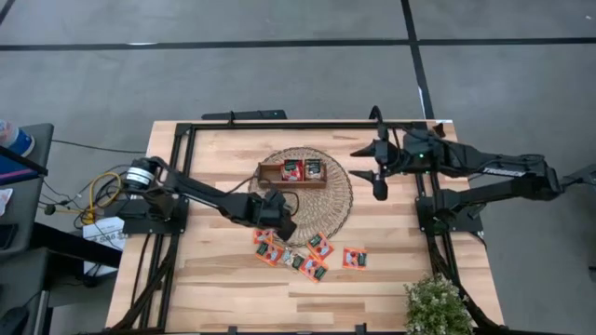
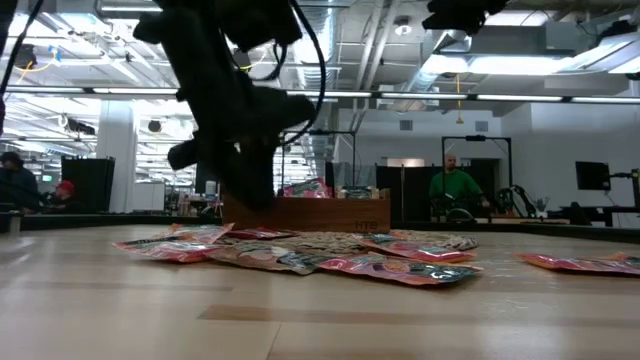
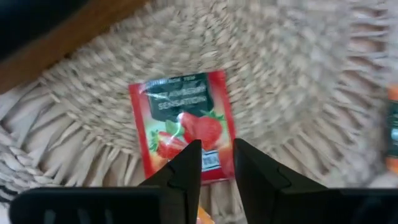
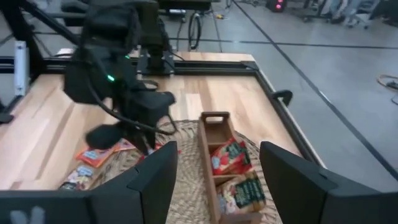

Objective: Pick & Place Tea
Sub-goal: Put the red tea bag into the middle section of the wooden organizer

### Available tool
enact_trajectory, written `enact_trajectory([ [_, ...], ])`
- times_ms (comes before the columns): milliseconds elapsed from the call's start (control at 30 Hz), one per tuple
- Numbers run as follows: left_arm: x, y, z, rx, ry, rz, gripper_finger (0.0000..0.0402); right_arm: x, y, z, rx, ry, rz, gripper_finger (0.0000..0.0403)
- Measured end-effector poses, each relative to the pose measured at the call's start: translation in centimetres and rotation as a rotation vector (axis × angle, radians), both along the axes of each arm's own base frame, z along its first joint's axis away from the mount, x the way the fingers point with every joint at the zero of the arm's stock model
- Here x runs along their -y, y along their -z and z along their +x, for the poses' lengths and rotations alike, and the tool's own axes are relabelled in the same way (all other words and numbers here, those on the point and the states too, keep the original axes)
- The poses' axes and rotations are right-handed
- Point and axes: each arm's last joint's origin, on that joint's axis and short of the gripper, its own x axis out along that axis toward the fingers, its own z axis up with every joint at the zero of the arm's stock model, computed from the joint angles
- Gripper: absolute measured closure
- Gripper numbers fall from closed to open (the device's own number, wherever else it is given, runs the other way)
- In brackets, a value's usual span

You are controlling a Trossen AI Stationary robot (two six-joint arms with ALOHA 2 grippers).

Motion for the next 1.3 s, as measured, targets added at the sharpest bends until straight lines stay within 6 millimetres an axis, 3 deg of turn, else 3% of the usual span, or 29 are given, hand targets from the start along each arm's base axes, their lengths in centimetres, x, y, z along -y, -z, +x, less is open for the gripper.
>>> enact_trajectory([
  [300, -0.3, 0.0, 0.1, 0.005, -0.076, 0.109, 0.0311, -1.1, 0.5, 0.5, -0.032, -0.060, 0.003, 0.0179],
  [633, -1.0, 0.3, 0.0, -0.018, -0.098, 0.100, 0.0311, -1.1, 0.9, 1.1, -0.060, -0.058, 0.005, 0.0179],
  [1033, -2.6, 4.3, 1.2, -0.094, -0.149, 0.068, 0.0312, -1.4, 1.1, 1.3, -0.066, -0.075, 0.006, 0.0179],
  [1167, -2.6, 4.6, 1.2, -0.105, -0.145, 0.061, 0.0317, -1.4, 1.1, 1.3, -0.067, -0.074, 0.006, 0.0179],
  [1300, -2.2, 4.4, 1.1, -0.097, -0.137, 0.069, 0.0352, -1.3, 1.1, 1.3, -0.068, -0.072, 0.006, 0.0179],
])
